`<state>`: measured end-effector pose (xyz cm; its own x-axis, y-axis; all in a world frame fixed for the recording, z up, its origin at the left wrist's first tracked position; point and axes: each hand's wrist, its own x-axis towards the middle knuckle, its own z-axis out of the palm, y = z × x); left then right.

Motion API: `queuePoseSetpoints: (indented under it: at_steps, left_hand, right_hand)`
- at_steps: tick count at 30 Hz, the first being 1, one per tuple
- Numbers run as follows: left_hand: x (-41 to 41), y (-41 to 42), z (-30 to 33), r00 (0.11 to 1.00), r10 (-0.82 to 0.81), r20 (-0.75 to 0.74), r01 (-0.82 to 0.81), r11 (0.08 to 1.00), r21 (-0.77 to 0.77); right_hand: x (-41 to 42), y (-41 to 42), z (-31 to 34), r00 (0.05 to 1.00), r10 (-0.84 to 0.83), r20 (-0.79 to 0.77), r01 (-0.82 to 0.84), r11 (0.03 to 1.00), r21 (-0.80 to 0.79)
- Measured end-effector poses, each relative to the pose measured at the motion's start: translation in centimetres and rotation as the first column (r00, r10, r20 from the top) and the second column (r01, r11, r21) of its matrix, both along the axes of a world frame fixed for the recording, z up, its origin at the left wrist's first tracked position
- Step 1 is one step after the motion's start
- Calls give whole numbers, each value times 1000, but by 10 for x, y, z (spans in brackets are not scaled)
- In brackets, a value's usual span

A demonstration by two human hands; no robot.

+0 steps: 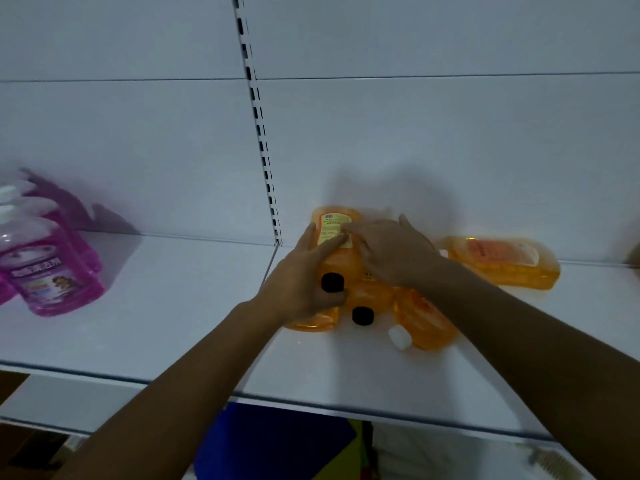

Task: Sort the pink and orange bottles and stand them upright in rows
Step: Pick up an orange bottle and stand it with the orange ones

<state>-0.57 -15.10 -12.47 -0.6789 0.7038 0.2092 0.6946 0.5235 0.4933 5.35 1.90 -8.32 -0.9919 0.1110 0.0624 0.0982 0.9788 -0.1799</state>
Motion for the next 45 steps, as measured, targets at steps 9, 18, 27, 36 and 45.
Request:
queuePoseSetpoints:
  at_steps: [9,18,27,36,45]
  left_hand:
    - [-25,-26,35,826,-170,538,-325,636,700]
    - [-22,13,72,787,-291,544,-236,673,701]
    - [57,139,101,772,-476,421,171,793,584]
    - [174,282,80,816,-524,245,361,792,493]
    - [222,363,41,913,-393,105,366,906,212]
  right_hand:
    - [-14,-17,11,957,23,-288,-76,982,-174]
    - [26,16,20,826,-220,-519,59,949,-309]
    - [143,114,14,621,-478,-621,225,868,-443]
    - [274,214,-36,538,-659,-526,420,750,-510]
    - [316,256,-83,511,-778,-365,626,628,-462]
